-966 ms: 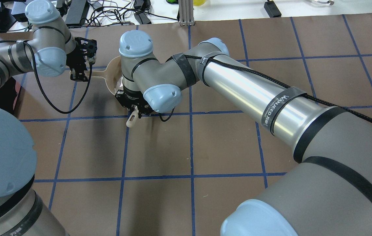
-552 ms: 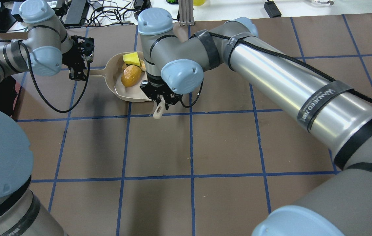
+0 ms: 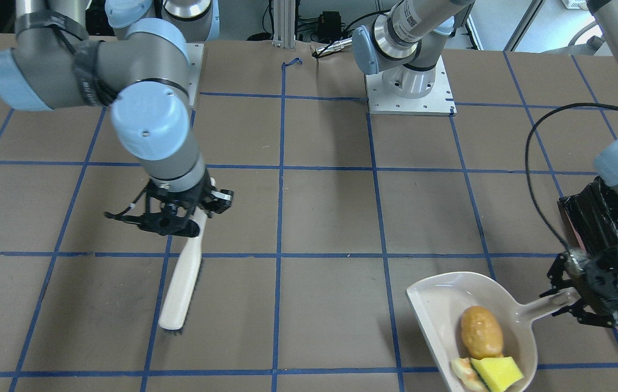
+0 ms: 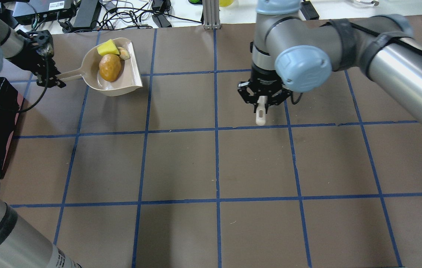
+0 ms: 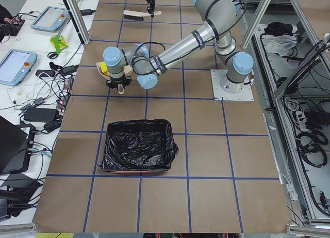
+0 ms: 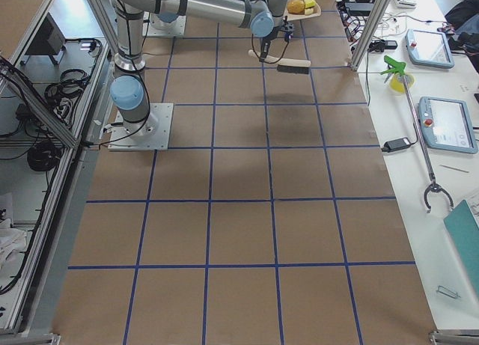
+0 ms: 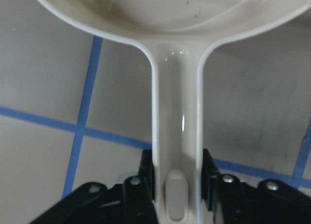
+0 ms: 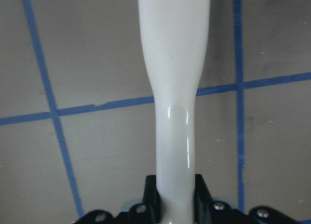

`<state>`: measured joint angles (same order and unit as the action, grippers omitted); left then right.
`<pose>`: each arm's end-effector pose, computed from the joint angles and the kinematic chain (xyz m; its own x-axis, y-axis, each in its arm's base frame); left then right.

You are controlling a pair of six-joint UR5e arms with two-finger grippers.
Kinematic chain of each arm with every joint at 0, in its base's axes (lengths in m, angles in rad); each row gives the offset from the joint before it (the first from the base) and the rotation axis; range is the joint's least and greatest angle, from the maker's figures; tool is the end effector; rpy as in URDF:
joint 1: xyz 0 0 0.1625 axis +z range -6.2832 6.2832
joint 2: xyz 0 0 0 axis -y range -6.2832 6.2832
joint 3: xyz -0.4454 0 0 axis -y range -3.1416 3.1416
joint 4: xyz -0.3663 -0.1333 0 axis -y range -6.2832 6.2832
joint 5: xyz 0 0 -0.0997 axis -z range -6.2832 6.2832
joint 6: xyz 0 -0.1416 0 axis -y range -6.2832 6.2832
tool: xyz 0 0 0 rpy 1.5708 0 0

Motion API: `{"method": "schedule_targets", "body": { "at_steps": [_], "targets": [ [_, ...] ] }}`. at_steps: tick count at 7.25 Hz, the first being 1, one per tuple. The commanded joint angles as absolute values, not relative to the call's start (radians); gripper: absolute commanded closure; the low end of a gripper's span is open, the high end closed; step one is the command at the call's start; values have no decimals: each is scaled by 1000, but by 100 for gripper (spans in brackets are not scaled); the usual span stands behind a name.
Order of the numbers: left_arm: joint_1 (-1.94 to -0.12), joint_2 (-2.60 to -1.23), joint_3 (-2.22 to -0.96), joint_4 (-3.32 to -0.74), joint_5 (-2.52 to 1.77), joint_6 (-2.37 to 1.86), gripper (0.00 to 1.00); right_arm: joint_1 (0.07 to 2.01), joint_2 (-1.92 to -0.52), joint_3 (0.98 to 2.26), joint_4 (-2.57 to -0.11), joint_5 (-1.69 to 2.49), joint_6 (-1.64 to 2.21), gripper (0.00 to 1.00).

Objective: Sweep and dump trash into bin
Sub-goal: 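Lift the dustpan toward the bin with the left gripper while the right withdraws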

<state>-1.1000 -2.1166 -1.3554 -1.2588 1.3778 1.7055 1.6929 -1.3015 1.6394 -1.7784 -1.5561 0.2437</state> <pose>0.1631 -0.6742 0.2836 -0.3322 0.9432 -0.0075 0.9261 0.3246 -0.1925 0.2007 -0.5240 0.3171 -0.9925 0.1211 0.0172 0.1223 0.9840 0.1296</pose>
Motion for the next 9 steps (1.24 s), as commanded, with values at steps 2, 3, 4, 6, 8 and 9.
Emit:
{"method": "schedule_targets", "body": {
  "at_steps": [2,3,4,6,8,9],
  "targets": [
    [-953,-2135,-1077,-1580,1397,1799,98,1485,-1410,1775,-1773,-1624,-50,100],
    [-893,-2132,-1059,-1586,1417,1875,98,1427,-1410,1775,-1772,-1634,-61,100],
    [-812,-2135,-1049,-1585,1417,1954,98,1367,-1410,1778,-1770,-1626,-143,100],
    [-671,-2144,-994,-1583,1469,2205,100,1255,-1393,1807,-1836,-1615,-274,100],
    [-580,-2173,-927,-1568,1483,2335,100,1207,-1339,1845,-1977,-1618,-357,100],
    [-542,-2218,-886,-1539,1486,2436,100,1188,-1316,1845,-1986,-1618,-368,100]
  ]
}}
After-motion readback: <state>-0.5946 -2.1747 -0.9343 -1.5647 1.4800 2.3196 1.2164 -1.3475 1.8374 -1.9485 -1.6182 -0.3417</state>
